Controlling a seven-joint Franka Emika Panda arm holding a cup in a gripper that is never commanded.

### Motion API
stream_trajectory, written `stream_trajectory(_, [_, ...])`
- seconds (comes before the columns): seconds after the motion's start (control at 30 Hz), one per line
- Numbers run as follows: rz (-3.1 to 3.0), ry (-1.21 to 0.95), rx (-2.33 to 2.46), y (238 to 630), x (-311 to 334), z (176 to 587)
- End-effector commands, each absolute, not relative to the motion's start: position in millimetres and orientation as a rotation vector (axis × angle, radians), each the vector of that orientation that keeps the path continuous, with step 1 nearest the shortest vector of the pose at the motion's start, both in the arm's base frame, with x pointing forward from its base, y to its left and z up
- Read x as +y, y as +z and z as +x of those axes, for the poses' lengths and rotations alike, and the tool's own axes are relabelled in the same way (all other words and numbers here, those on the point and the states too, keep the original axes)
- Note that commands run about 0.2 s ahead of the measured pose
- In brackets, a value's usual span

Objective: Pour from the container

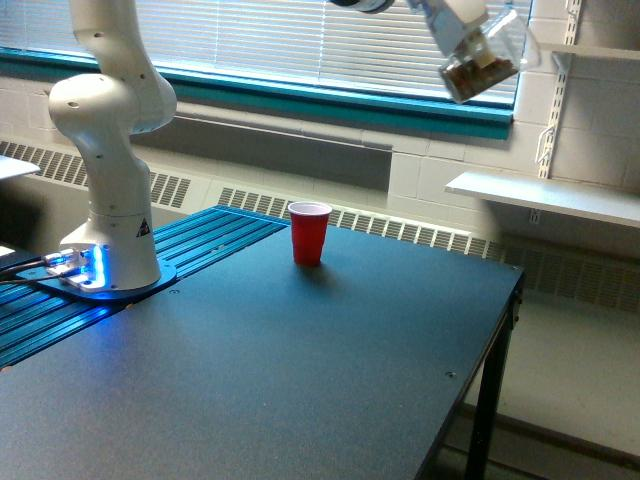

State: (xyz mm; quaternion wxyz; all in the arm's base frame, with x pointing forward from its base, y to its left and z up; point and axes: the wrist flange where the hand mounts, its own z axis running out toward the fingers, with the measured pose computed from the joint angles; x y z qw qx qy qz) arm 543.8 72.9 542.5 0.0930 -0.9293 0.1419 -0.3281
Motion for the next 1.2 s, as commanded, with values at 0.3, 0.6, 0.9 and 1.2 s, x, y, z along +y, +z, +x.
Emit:
stream_trajectory(0.3, [-2.796,-0.982,0.034,523,118,479])
stream_trajectory(0.6, [-2.806,-0.947,-0.1,508,133,434])
stream_trajectory(0.9, [-2.808,-0.904,-0.211,490,140,391])
stream_trajectory(1.2, [-2.82,-0.836,-0.333,468,141,351])
